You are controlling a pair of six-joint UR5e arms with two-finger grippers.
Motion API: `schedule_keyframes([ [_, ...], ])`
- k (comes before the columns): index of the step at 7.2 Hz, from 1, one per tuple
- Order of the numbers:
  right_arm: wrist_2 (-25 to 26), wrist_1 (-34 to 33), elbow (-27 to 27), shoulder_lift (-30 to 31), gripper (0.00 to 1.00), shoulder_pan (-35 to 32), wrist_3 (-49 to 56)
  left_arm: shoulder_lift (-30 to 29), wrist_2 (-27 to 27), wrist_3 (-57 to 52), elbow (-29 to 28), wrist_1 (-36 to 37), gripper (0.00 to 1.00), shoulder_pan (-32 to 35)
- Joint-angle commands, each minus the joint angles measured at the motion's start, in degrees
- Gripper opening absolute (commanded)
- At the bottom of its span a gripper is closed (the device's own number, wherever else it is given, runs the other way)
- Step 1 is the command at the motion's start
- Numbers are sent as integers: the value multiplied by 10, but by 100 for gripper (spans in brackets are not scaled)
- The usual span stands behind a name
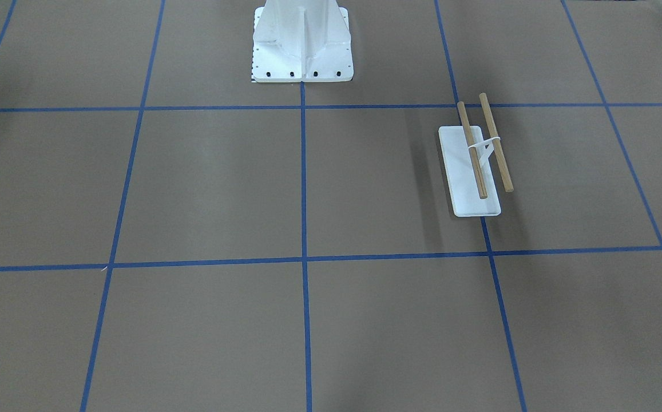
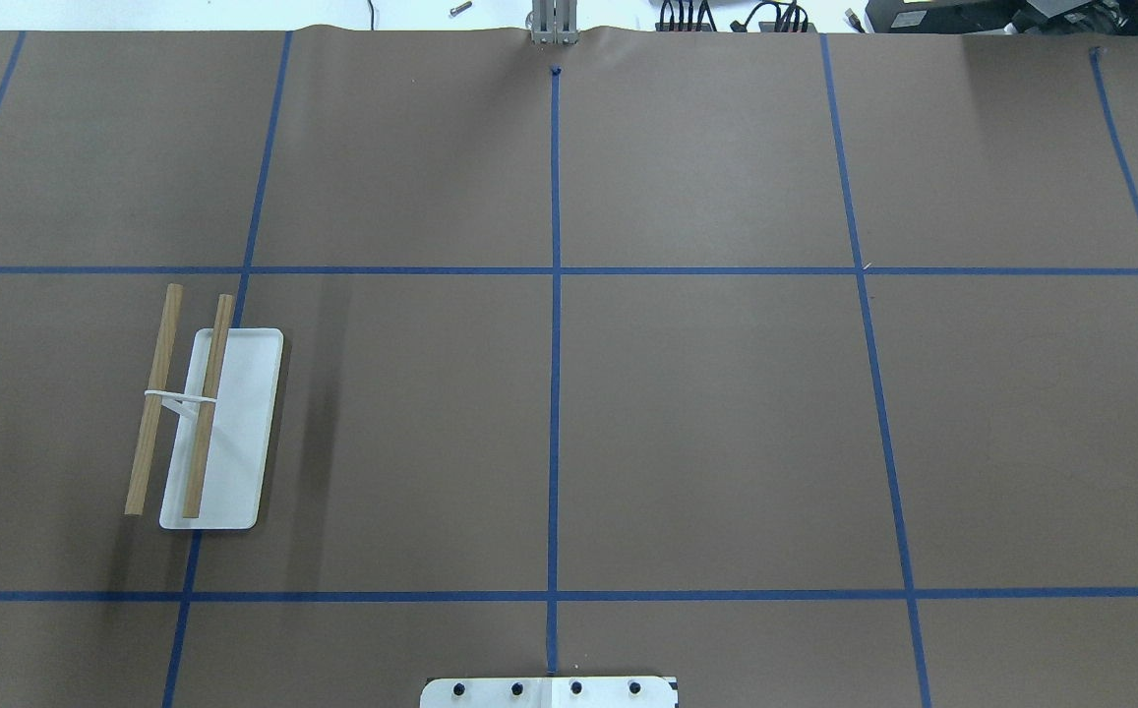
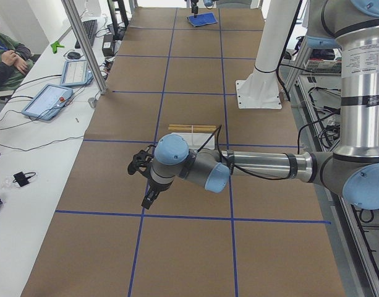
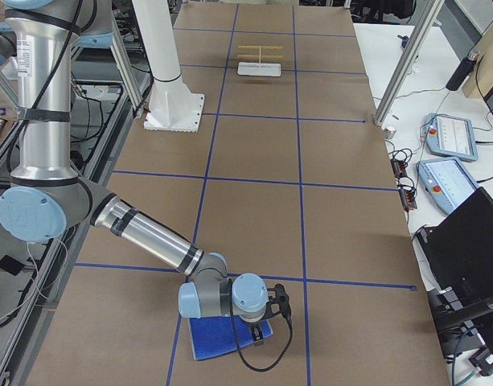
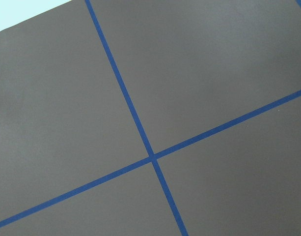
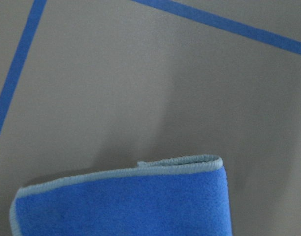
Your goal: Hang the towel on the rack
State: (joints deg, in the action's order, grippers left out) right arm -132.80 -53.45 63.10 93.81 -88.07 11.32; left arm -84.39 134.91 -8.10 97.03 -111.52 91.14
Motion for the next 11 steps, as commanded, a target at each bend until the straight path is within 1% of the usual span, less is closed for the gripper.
schedule_keyframes([
  [1, 31, 0, -3, -2, 92, 0, 0, 1, 0, -1, 0, 0, 99, 0],
  [2, 38, 0, -4, -3, 90, 0, 0, 1, 0, -1, 0, 0, 99, 0],
  [4, 38, 1, -24, -13, 77, 0, -1, 1, 0, -2, 0, 0, 99, 0],
  [5, 38, 2, -43, -26, 77, 0, -1, 2, 0, -2, -1, 0, 99, 0],
  [6, 39, 24, -64, -32, 80, 0, -1, 2, 0, -2, -1, 0, 99, 0],
  [7, 34, 59, -95, -47, 80, 0, -9, 1, 0, -2, -1, -4, 99, 0],
  [8, 32, 61, -88, -51, 56, 0, -31, 2, 0, -2, -2, -6, 99, 0],
  [9, 31, 62, -87, -52, 28, 0, -64, 2, 0, -1, -1, -7, 99, 0],
  [10, 30, 62, -87, -52, 4, 0, -67, 2, 0, -2, -1, -7, 99, 0],
  [11, 25, 62, -89, -52, 0, 0, -67, 2, -1, -1, -2, -7, 99, 0],
])
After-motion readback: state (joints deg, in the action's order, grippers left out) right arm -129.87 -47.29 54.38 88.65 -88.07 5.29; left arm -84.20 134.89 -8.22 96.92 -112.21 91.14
